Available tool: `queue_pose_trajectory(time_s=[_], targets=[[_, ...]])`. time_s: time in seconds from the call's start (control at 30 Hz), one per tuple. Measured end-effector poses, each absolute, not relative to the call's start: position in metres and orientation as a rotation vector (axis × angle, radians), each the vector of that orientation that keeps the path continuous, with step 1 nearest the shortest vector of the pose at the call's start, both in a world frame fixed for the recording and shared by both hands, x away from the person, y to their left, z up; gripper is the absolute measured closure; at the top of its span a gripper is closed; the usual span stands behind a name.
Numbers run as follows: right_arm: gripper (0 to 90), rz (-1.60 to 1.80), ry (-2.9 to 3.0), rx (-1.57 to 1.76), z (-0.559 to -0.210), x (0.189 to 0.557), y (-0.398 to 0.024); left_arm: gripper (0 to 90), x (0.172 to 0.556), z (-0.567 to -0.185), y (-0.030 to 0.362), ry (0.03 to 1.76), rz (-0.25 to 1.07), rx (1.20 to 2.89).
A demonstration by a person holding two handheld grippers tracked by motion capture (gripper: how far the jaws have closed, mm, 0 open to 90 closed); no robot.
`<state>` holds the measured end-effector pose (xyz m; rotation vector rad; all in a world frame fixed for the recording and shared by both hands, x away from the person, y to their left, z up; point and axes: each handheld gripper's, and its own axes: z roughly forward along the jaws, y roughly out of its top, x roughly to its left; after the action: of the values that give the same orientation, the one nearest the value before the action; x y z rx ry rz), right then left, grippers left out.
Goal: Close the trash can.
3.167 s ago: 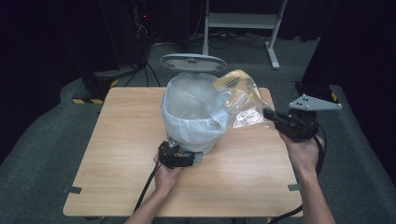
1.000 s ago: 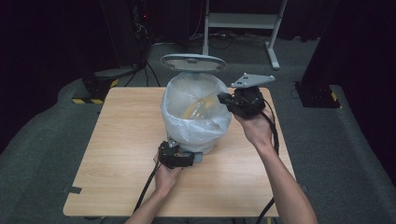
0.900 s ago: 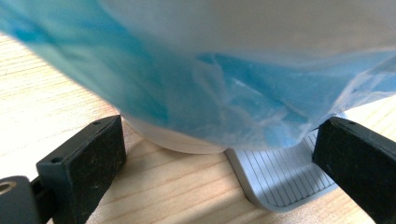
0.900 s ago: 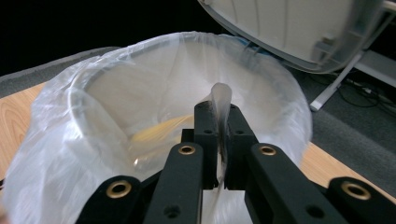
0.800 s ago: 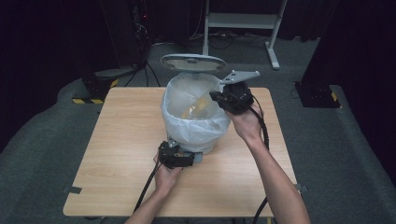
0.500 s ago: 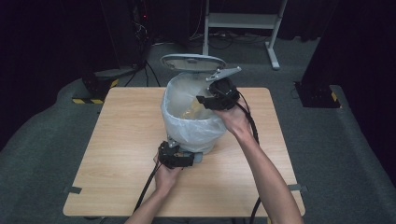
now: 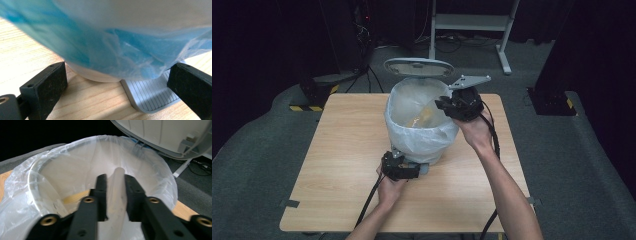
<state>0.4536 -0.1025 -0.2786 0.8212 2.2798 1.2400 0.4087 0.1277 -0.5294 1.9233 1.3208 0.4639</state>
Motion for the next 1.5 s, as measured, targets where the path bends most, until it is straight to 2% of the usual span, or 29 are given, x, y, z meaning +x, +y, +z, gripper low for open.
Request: queue_pose_trajectory(time_s=[0.07, 0.1, 0.4, 0.43, 0.5, 0.53, 0.6, 0.67, 0.73, 0.87, 1.0, 1.43, 1.5], targets=[[89.3, 1.228, 2.284, 0.818, -0.279, 0.454, -0.103, 2.8, 0.409, -0.529, 0.128, 1.320, 0.467, 1.925], [89.9, 1.217, 2.288, 0.816, -0.280, 0.454, -0.103, 2.8, 0.409, -0.529, 0.128, 1.320, 0.465, 1.926], [90.0, 1.067, 2.373, 0.811, -0.298, 0.476, -0.071, 2.8, 0.409, -0.529, 0.127, 1.321, 0.465, 1.920], [90.0, 1.063, 2.380, 0.817, -0.300, 0.478, -0.069, 2.8, 0.409, -0.527, 0.132, 1.293, 0.468, 1.993], [90.0, 1.048, 2.399, 0.822, -0.304, 0.482, -0.066, 2.8, 0.409, -0.527, 0.132, 1.292, 0.468, 1.994], [89.9, 1.041, 2.403, 0.822, -0.305, 0.483, -0.065, 2.8, 0.409, -0.530, 0.127, 1.325, 0.487, 1.907], [89.8, 1.042, 2.403, 0.820, -0.305, 0.483, -0.065, 2.8, 0.409, -0.527, 0.133, 1.282, 0.461, 2.014], [89.0, 1.046, 2.402, 0.811, -0.305, 0.483, -0.066, 2.8, 0.409, -0.528, 0.131, 1.297, 0.473, 1.983], [85.1, 1.050, 2.406, 0.805, -0.305, 0.482, -0.066, 2.8, 0.409, -0.527, 0.132, 1.290, 0.470, 1.998], [62.7, 1.113, 2.365, 0.835, -0.300, 0.479, -0.073, 2.8, 0.409, -0.527, 0.132, 1.291, 0.471, 1.996], [52.1, 1.169, 2.324, 0.842, -0.293, 0.472, -0.084, 2.8, 0.408, -0.527, 0.132, 1.290, 0.473, 1.999], [46.1, 1.329, 2.183, 0.880, -0.284, 0.450, -0.116, 3.0, 0.408, -0.527, 0.132, 1.294, 0.466, 1.995], [45.4, 1.341, 2.169, 0.887, -0.286, 0.446, -0.120, 3.0, 0.409, -0.529, 0.130, 1.312, 0.478, 1.945]])
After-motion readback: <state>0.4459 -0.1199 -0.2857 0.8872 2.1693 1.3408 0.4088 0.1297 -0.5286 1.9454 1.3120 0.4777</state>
